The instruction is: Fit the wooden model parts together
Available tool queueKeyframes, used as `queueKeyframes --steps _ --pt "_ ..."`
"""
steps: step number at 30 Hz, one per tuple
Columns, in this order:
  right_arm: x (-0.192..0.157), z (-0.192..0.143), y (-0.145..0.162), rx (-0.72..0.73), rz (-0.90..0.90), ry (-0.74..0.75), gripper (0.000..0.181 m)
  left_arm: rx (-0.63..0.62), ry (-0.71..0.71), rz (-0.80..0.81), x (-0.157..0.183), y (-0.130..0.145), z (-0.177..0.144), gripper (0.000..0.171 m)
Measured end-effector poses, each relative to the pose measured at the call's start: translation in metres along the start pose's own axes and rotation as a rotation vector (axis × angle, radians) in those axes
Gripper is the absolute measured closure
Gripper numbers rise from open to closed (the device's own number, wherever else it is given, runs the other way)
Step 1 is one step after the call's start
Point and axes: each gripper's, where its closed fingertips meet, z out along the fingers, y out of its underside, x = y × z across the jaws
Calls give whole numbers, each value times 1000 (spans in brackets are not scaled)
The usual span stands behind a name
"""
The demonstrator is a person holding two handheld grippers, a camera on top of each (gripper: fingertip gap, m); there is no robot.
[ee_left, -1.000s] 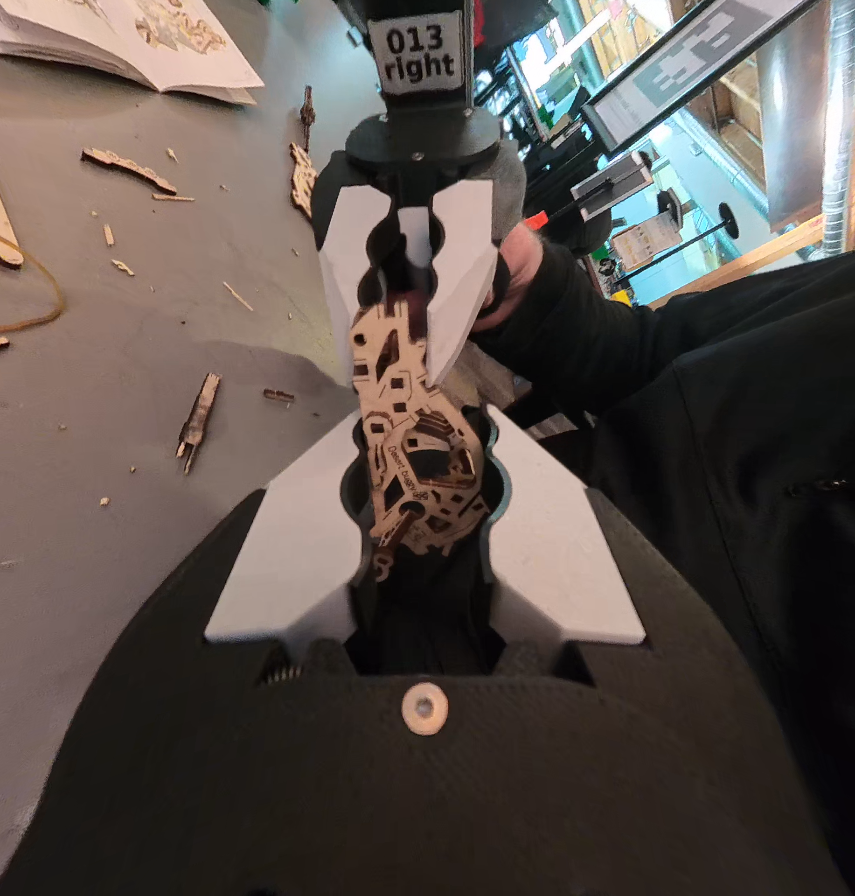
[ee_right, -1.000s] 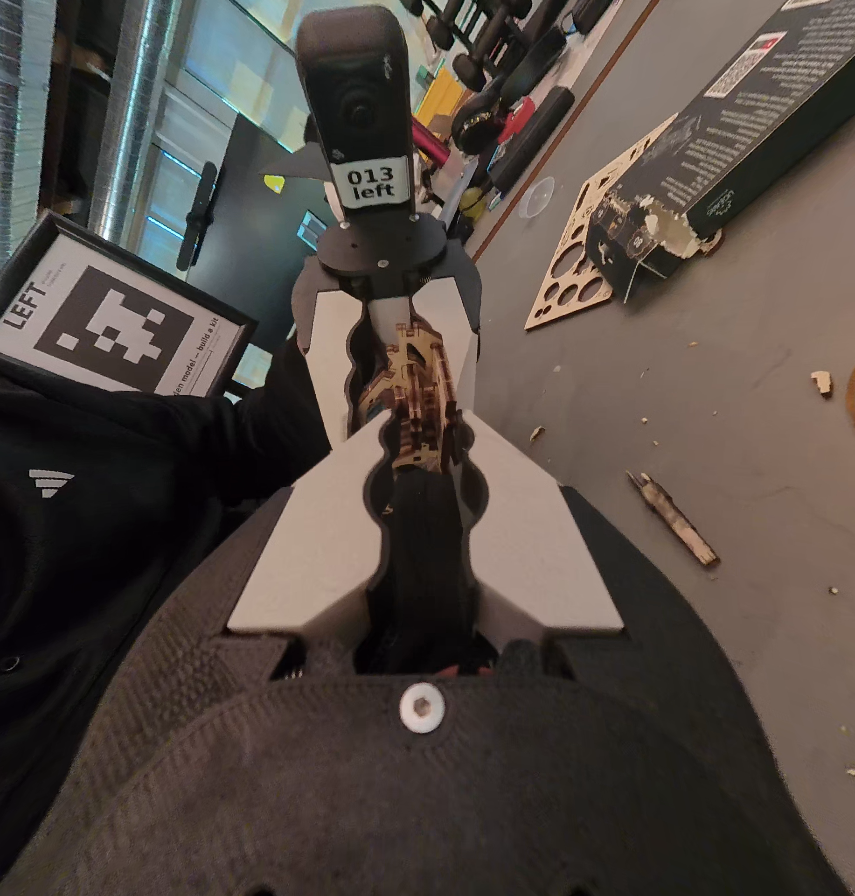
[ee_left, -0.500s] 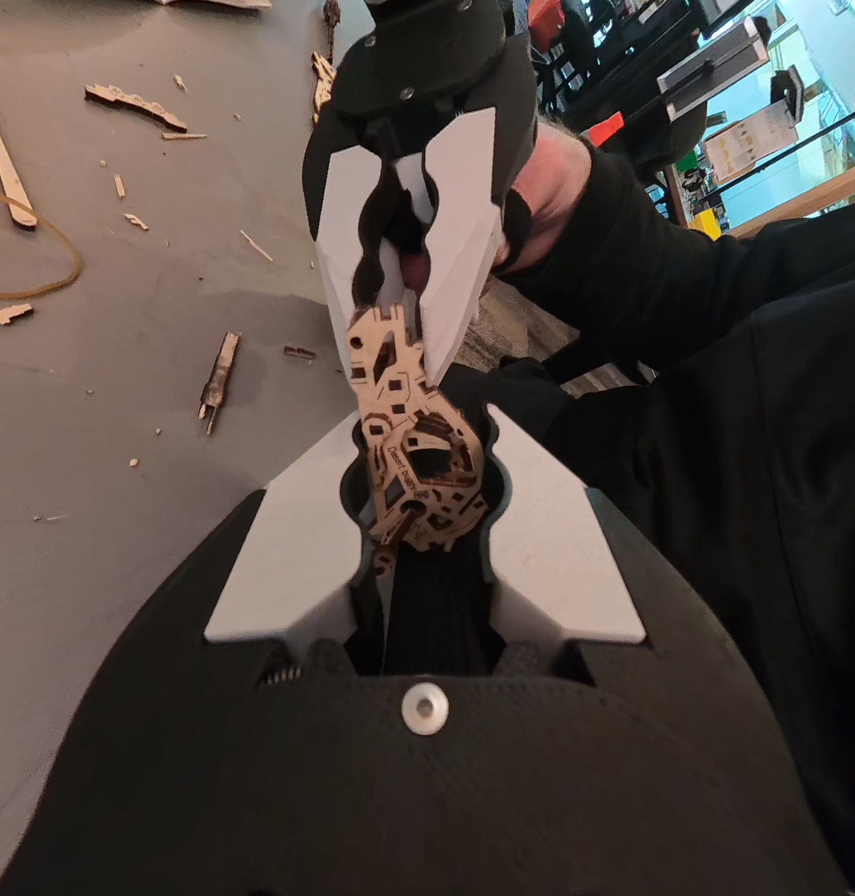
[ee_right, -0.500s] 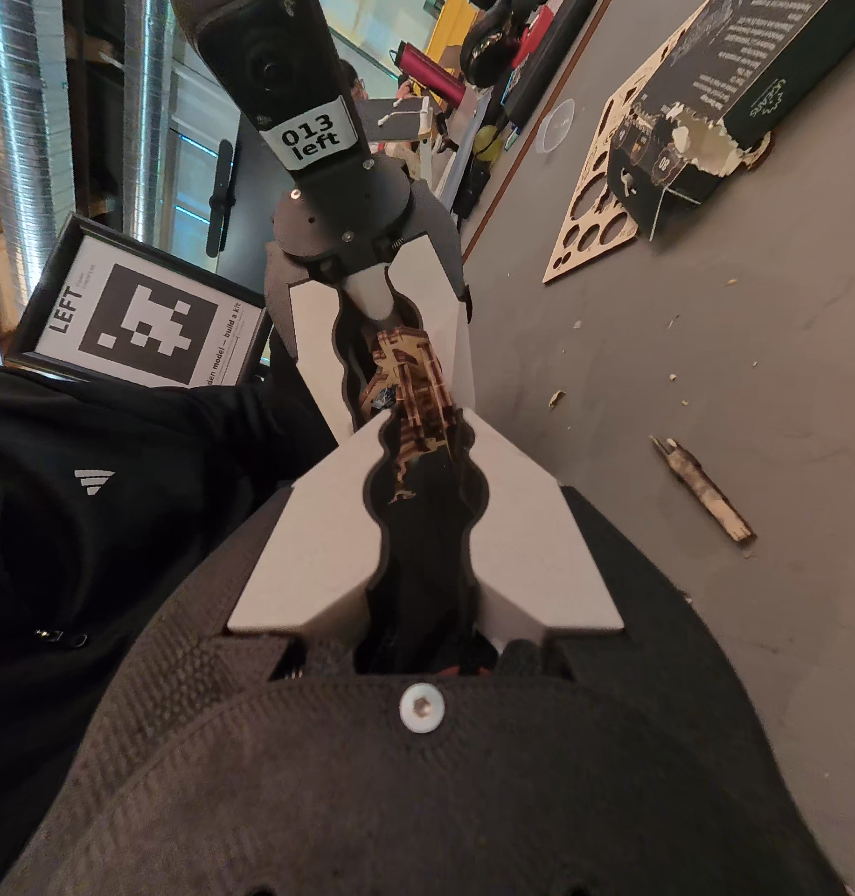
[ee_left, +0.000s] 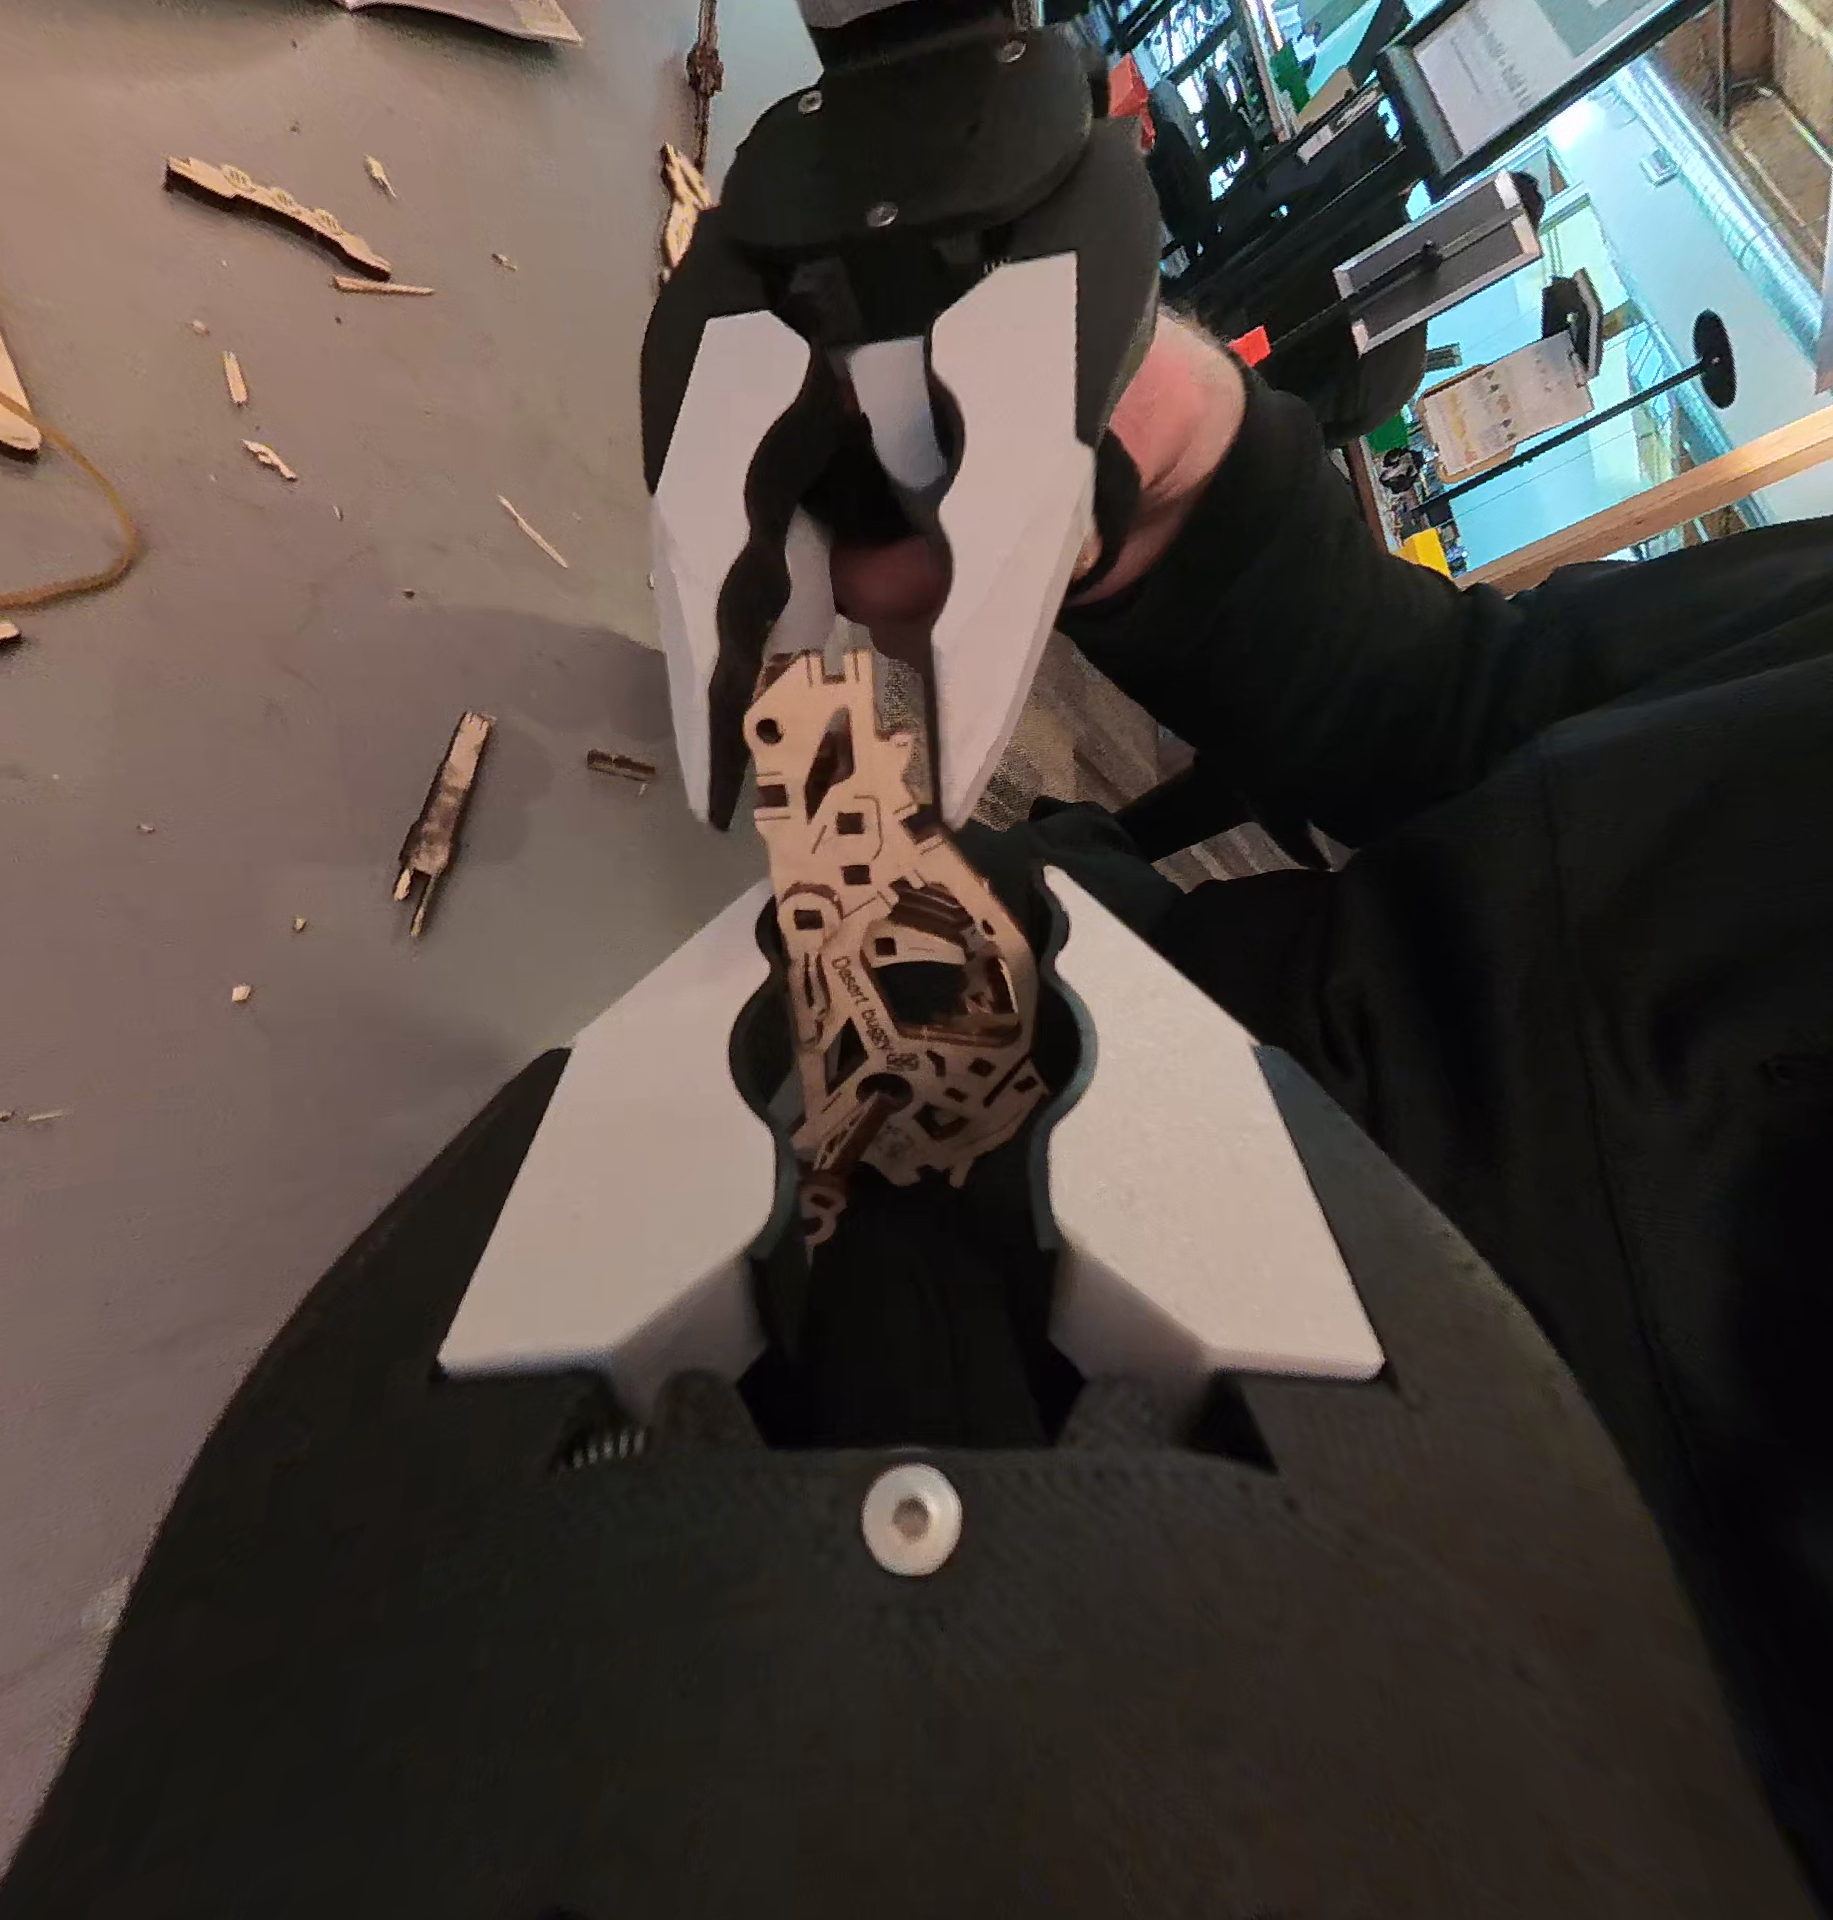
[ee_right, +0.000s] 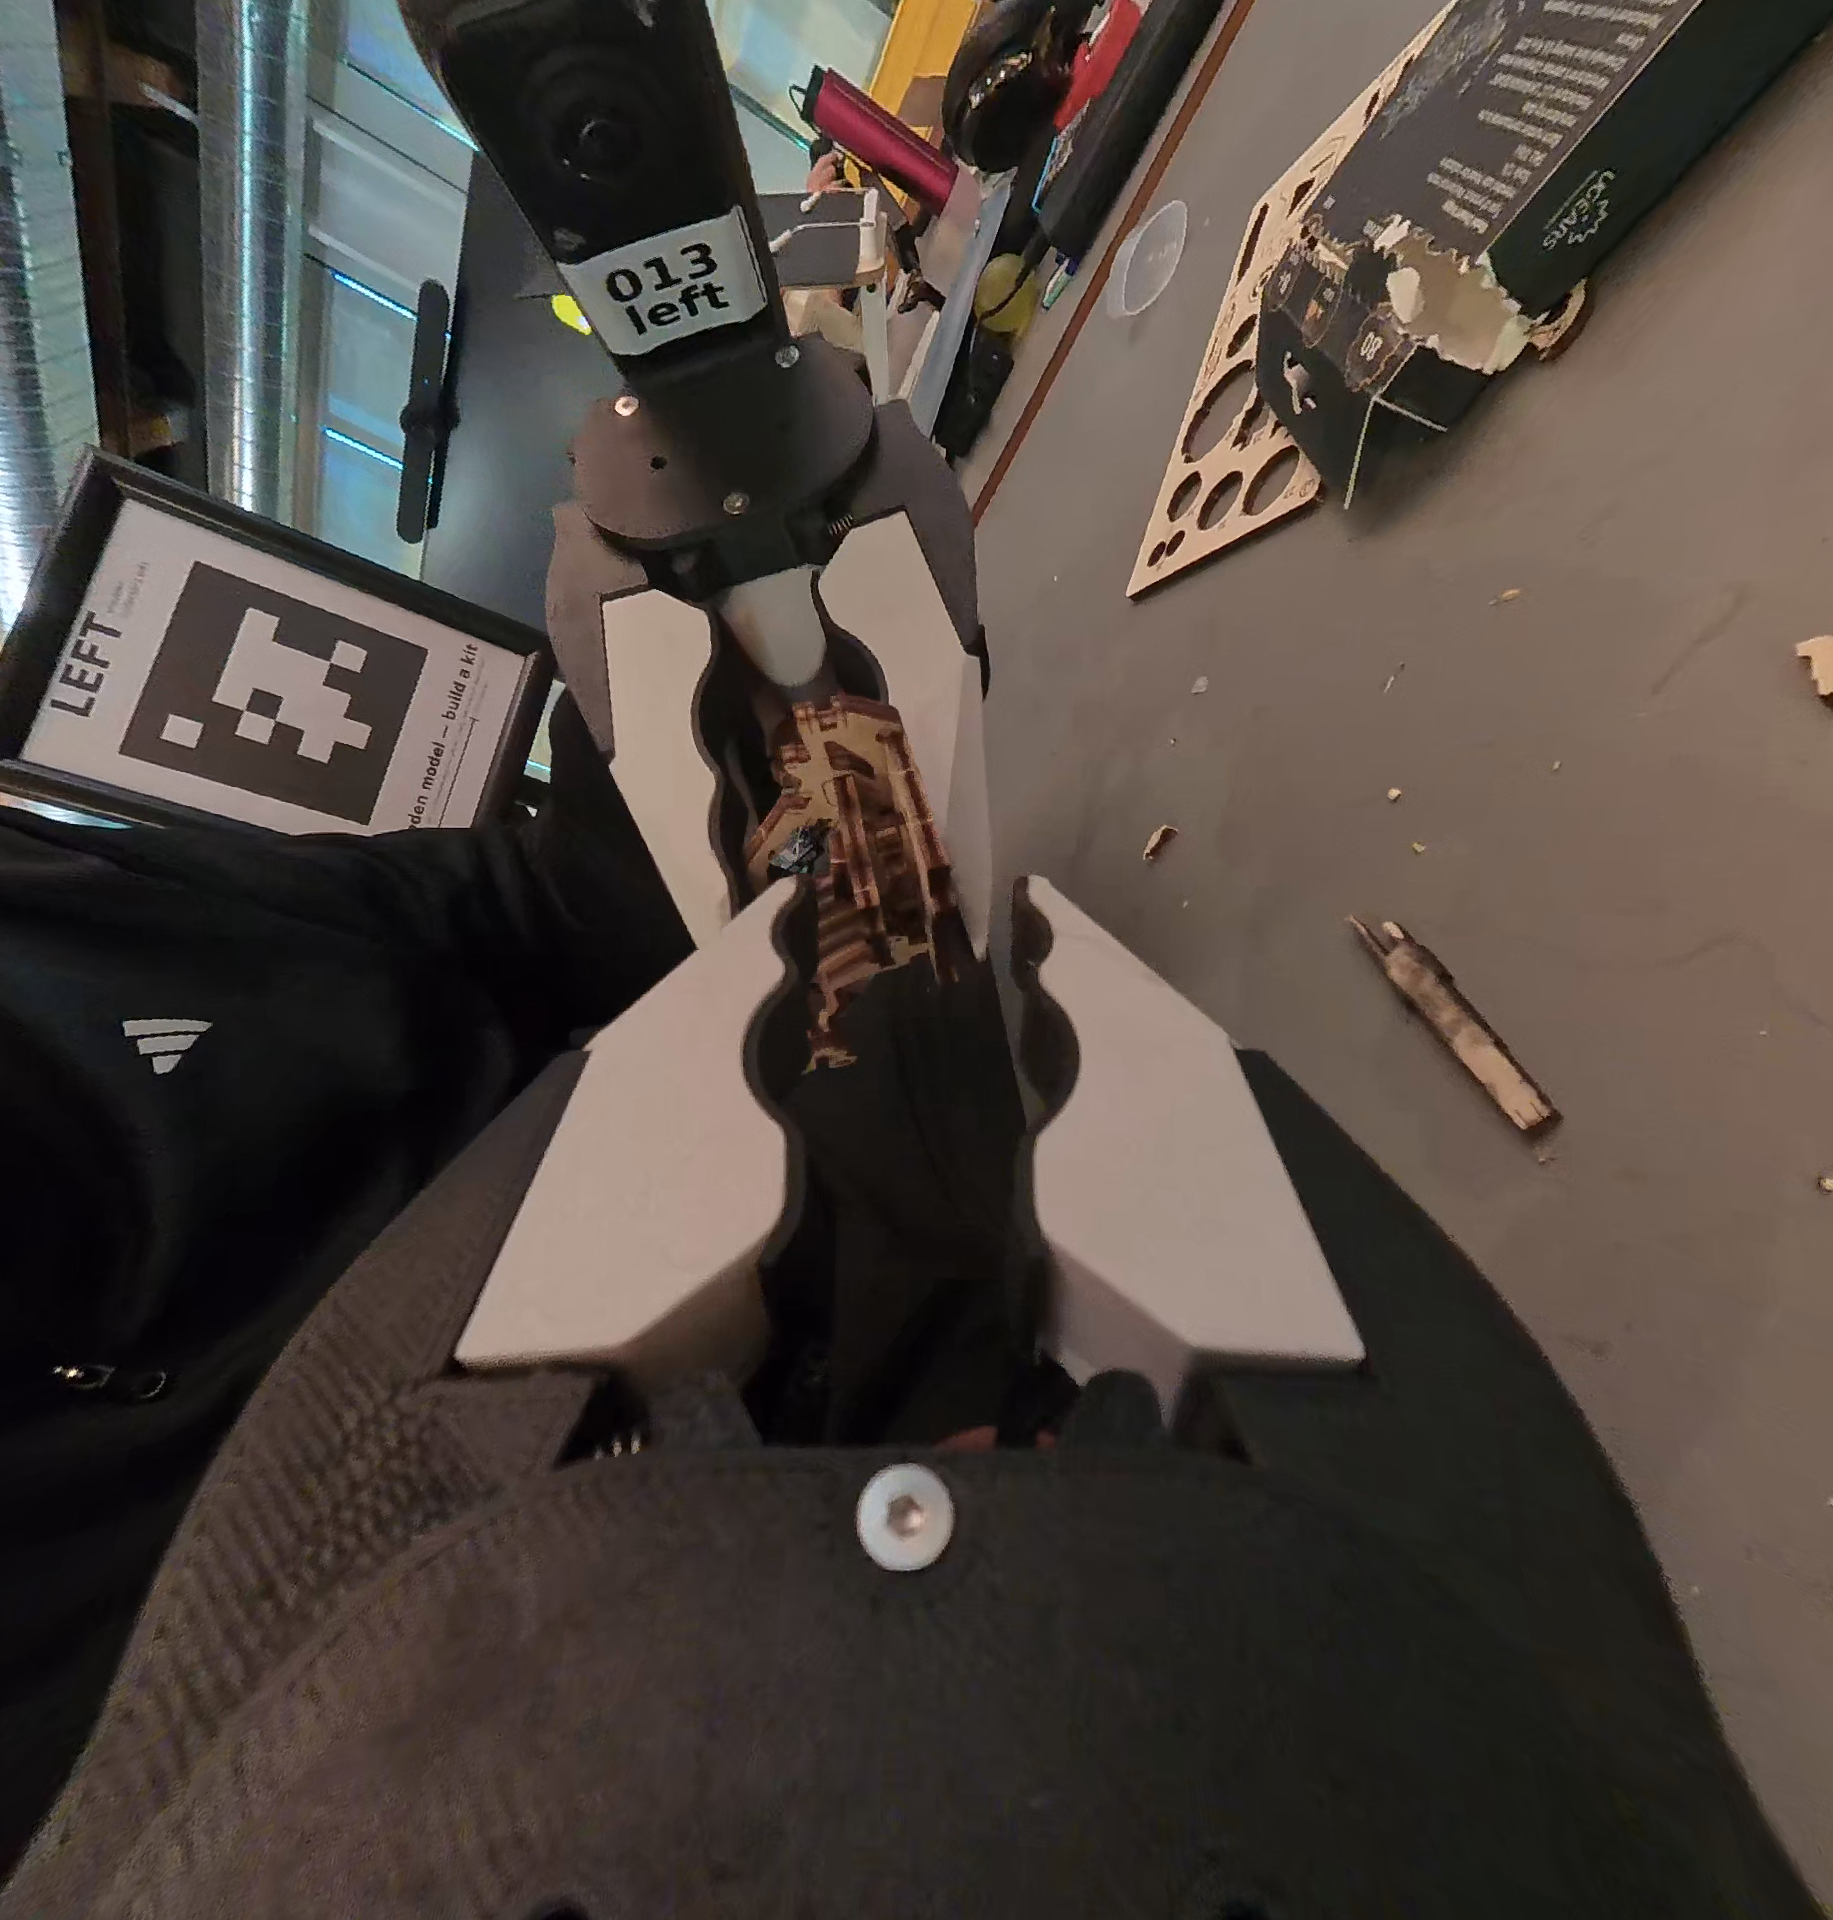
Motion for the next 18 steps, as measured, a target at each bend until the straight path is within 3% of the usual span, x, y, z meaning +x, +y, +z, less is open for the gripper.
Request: queueKeyframes --steps 11,14,18 --pt "0 -6 -4 17 -30 43 144 12 17 -19 1 -1 1 131" --pt "2 -6 -4 12 -62 79 153 8 13 -19 1 -1 2 131" --pt "3 -7 -4 0 -90 119 153 2 9 -20 0 0 3 131"
